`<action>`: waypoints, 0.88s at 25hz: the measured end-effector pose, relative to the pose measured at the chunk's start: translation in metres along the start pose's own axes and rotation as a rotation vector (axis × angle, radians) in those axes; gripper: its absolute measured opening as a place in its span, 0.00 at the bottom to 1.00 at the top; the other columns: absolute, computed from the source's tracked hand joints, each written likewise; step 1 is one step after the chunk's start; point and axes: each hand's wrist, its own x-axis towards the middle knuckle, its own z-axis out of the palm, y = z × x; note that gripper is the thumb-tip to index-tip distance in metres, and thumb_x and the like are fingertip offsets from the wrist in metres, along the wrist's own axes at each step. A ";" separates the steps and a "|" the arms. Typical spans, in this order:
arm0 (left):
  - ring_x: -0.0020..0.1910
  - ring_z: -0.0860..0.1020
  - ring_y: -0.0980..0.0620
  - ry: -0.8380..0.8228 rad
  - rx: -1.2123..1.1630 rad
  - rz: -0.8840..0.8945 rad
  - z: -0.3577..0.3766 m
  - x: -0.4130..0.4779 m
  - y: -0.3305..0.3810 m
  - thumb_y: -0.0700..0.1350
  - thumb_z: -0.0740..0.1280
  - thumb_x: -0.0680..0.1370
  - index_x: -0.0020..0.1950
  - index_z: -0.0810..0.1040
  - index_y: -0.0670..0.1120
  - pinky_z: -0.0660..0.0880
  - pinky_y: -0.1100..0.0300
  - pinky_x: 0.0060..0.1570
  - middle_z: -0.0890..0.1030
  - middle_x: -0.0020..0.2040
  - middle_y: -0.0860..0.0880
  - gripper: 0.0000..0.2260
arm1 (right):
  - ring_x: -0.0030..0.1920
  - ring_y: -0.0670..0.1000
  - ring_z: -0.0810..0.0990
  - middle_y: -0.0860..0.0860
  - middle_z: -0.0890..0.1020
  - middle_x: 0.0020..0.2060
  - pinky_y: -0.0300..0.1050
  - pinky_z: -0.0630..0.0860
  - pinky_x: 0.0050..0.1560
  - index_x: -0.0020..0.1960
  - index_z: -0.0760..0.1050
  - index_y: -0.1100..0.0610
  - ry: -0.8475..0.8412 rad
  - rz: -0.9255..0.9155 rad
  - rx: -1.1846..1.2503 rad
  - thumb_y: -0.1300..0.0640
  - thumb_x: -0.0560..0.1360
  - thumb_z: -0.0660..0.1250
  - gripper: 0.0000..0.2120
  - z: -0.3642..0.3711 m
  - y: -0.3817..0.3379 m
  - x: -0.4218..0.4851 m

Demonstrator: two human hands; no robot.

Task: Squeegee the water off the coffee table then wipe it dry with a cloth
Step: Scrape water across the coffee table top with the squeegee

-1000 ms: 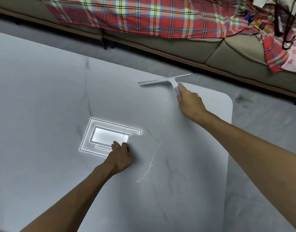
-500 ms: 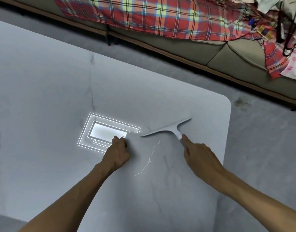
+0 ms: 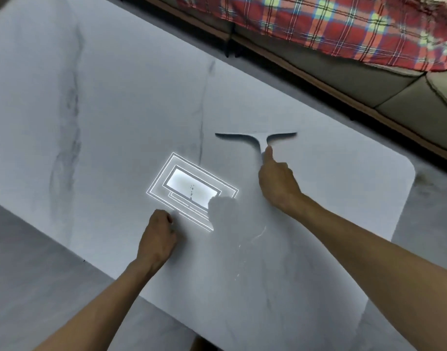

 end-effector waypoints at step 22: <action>0.34 0.73 0.49 0.014 -0.258 -0.275 0.022 -0.094 -0.072 0.42 0.62 0.74 0.52 0.68 0.48 0.65 0.59 0.29 0.76 0.40 0.46 0.08 | 0.61 0.64 0.75 0.64 0.72 0.64 0.55 0.76 0.57 0.74 0.57 0.65 0.091 0.039 0.183 0.64 0.79 0.53 0.23 0.007 -0.012 -0.005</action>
